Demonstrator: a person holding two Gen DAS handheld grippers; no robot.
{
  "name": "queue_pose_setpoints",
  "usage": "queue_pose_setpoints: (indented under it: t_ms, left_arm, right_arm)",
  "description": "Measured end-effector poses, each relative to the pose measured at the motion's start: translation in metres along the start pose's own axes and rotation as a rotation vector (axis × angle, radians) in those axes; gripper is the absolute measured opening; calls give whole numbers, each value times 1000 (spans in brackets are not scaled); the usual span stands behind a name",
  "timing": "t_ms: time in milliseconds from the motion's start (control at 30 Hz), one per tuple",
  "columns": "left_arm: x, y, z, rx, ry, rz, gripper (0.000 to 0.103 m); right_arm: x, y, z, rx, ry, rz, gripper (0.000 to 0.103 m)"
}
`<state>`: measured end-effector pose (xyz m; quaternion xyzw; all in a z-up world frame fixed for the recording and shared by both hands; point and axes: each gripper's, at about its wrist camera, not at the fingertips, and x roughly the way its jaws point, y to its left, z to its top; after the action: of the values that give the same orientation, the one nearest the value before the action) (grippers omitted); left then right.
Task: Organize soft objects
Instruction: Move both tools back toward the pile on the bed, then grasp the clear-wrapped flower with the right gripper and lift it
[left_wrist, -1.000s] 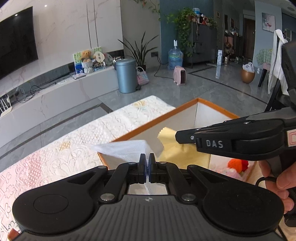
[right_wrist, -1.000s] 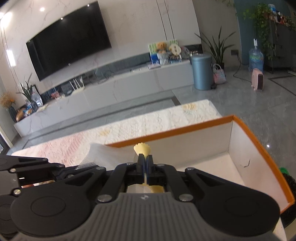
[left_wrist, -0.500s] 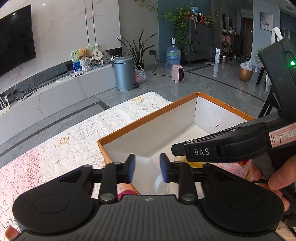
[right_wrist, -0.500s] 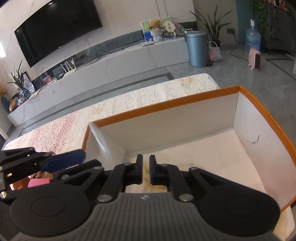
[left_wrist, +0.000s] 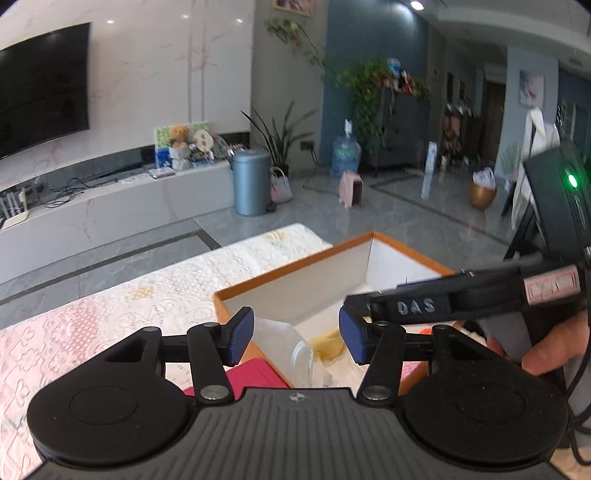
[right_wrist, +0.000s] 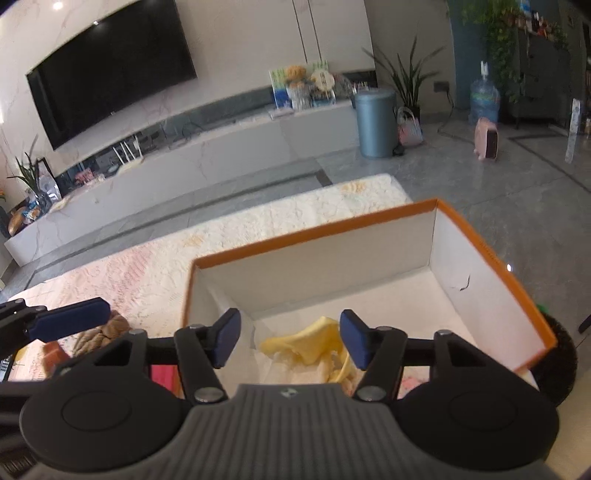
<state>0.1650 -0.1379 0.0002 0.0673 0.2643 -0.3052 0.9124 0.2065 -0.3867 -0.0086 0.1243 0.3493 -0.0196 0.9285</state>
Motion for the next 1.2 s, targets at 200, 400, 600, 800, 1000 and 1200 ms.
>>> queue_pose_setpoints:
  t_ms: [200, 400, 600, 800, 1000, 1200]
  left_arm:
    - [-46, 5, -13, -80, -58, 61, 65]
    - [-84, 16, -41, -128, -83, 152, 65]
    - [-109, 42, -75, -249, -62, 203, 65]
    - [-132, 69, -109, -319, -11, 252, 65]
    - [-147, 89, -135, -362, 25, 295, 65]
    - [-155, 102, -153, -376, 62, 308, 65]
  right_arm:
    - [-39, 30, -35, -21, -69, 56, 65]
    - [-70, 61, -81, -8, -128, 102, 66]
    - [-83, 93, -117, -40, -150, 137, 66]
    - [-81, 128, -146, -112, -105, 179, 66]
    - [-74, 157, -171, -237, -71, 177, 66]
    - [-68, 185, -179, -370, -66, 205, 61]
